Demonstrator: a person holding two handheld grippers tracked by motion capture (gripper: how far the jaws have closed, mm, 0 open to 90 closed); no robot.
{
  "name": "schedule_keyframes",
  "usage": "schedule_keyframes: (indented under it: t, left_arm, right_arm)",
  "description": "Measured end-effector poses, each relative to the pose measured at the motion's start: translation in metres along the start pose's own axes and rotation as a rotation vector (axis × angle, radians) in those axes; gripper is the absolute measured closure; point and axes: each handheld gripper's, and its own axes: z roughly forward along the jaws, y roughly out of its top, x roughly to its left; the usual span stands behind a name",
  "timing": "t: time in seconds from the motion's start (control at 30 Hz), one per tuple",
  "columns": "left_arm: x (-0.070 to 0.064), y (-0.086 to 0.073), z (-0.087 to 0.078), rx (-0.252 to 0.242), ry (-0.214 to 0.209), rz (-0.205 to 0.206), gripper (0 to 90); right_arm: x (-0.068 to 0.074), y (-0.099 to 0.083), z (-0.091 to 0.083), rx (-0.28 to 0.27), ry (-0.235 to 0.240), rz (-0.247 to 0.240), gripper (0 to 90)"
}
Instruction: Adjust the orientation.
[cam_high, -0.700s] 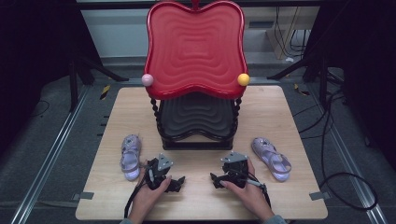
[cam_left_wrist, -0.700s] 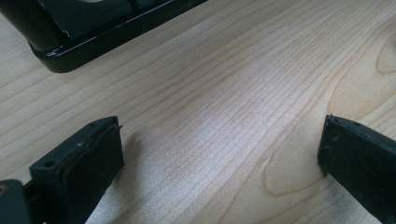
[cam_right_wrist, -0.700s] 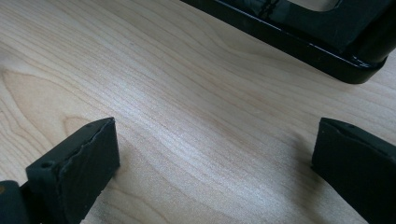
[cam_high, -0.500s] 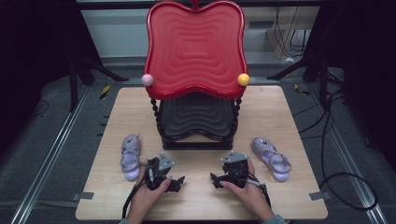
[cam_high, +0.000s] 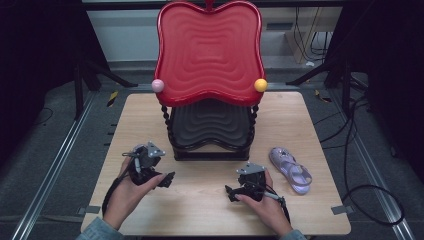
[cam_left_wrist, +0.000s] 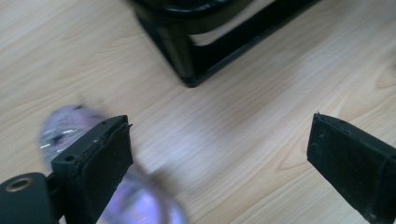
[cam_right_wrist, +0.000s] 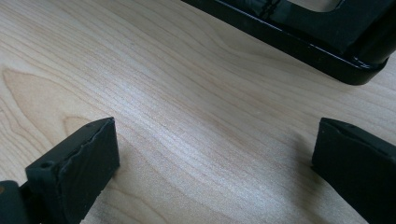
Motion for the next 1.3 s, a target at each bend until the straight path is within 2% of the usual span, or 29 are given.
schedule_keyframes:
  t: [0.03,0.07,0.13,0.2,0.23,0.27,0.3,0.33,0.37,0.47,0.5,0.6,0.7,0.83,0.97,1.1,1.23,1.3]
  left_arm:
    - [0.01,-0.001,-0.006,0.012,0.005,-0.031,8.4]
    - [0.01,-0.001,-0.006,0.012,0.005,-0.031,10.0]
    - [0.022,-0.003,-0.01,0.028,0.004,-0.065,10.9]
    - [0.034,-0.008,-0.014,0.033,0.022,-0.094,13.4]
    - [0.048,-0.012,-0.017,0.044,0.022,-0.132,15.7]
    - [0.048,-0.012,-0.017,0.044,0.022,-0.132,17.7]
    - [0.054,-0.015,-0.017,0.049,0.025,-0.149,17.7]
    - [0.059,-0.017,-0.017,0.056,0.033,-0.16,21.3]
    - [0.064,-0.02,-0.017,0.064,0.042,-0.165,21.3]
    - [0.073,-0.027,-0.015,0.091,0.058,-0.171,29.0]
    - [0.079,-0.033,-0.011,0.105,0.061,-0.196,33.5]
    - [0.084,-0.041,-0.007,0.126,0.064,-0.212,38.4]
    - [0.089,-0.052,-0.001,0.154,0.037,-0.248,40.7]
    - [0.094,-0.061,0.008,0.189,0.013,-0.277,40.9]
    - [0.093,-0.066,0.015,0.22,0.005,-0.287,38.8]
    - [0.094,-0.069,0.019,0.227,-0.032,-0.293,50.5]
    - [0.099,-0.069,0.021,0.236,-0.071,-0.274,70.3]
    - [0.1,-0.069,0.021,0.239,-0.069,-0.267,73.2]
  right_arm:
    - [0.0,0.0,0.0,0.0,0.0,0.0,1.0]
    - [0.0,0.0,0.0,0.0,0.0,0.0,1.0]
    - [0.0,0.0,0.0,0.0,0.0,0.0,1.0]
    - [0.0,0.0,0.0,0.0,0.0,0.0,1.0]
    - [0.0,0.0,0.0,0.0,0.0,0.001,1.0]
    - [0.0,0.0,0.0,0.0,0.0,0.001,1.0]
    - [0.0,0.0,0.0,0.0,0.0,0.001,1.0]
    - [0.0,0.0,0.0,0.0,0.0,0.001,0.9]
    - [0.0,0.0,0.0,0.0,0.0,0.001,0.9]
    - [0.0,0.0,0.0,0.0,0.0,0.0,1.0]
    - [0.0,0.0,0.0,0.0,0.001,0.001,1.0]
    - [0.0,0.0,0.0,-0.001,0.0,0.0,1.0]
    - [0.0,0.0,0.0,-0.001,0.001,0.001,1.0]
    - [0.0,0.0,0.0,0.0,0.0,0.001,1.0]
    - [0.0,0.0,0.0,-0.001,0.003,-0.001,1.0]
    - [0.0,0.0,0.0,-0.001,0.003,-0.001,1.0]
    - [0.0,0.0,0.0,-0.001,0.003,-0.002,1.0]
    - [0.0,0.0,0.0,0.0,0.003,-0.002,1.0]
